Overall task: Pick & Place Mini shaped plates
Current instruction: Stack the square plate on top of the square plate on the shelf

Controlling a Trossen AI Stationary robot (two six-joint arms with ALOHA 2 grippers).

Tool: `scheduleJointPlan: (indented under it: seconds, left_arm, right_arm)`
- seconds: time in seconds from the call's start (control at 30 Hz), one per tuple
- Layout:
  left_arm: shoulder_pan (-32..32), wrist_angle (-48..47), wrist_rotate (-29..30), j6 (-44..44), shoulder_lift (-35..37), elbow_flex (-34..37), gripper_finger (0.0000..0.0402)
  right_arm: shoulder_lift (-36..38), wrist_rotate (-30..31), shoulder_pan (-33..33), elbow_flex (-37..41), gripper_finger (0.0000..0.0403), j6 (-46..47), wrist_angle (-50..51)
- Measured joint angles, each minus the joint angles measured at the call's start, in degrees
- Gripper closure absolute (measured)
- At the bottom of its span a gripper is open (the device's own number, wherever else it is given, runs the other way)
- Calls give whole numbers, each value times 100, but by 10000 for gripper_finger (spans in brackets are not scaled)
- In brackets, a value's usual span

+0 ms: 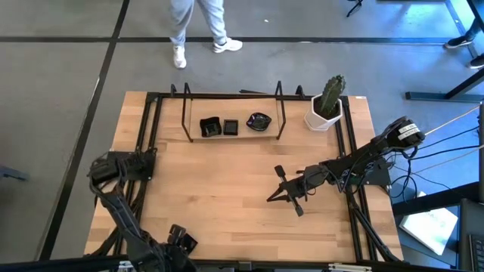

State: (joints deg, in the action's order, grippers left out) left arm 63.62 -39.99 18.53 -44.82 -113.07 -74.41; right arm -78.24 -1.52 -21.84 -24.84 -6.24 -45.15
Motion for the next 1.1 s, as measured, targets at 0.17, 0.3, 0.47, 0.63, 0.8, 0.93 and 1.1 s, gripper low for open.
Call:
scheduleJointPlan:
  seconds: [0.17,0.3,0.47,0.63,0.8,0.93,1.1]
  left_arm:
    - [-74,-145,102,0,-82,0,232]
    - [-114,-213,69,4,-114,-9,245]
    - [-119,-203,-7,239,-114,-11,282]
    - [-120,-258,5,437,-114,-11,347]
    - [-164,-593,-66,799,-108,-78,394]
    - [-297,-1384,-29,1074,-51,-490,398]
    - [-418,-1942,755,1633,250,-1005,398]
  right_arm:
    - [0,2,1,0,395,0,-46]
    - [0,2,-1,0,395,0,-44]
    - [0,2,1,0,395,-2,-35]
    - [0,2,0,0,395,-20,-28]
    - [0,2,-1,0,395,-22,-25]
    - [0,2,0,0,395,-22,-24]
    - [0,2,-1,0,395,-22,-7]
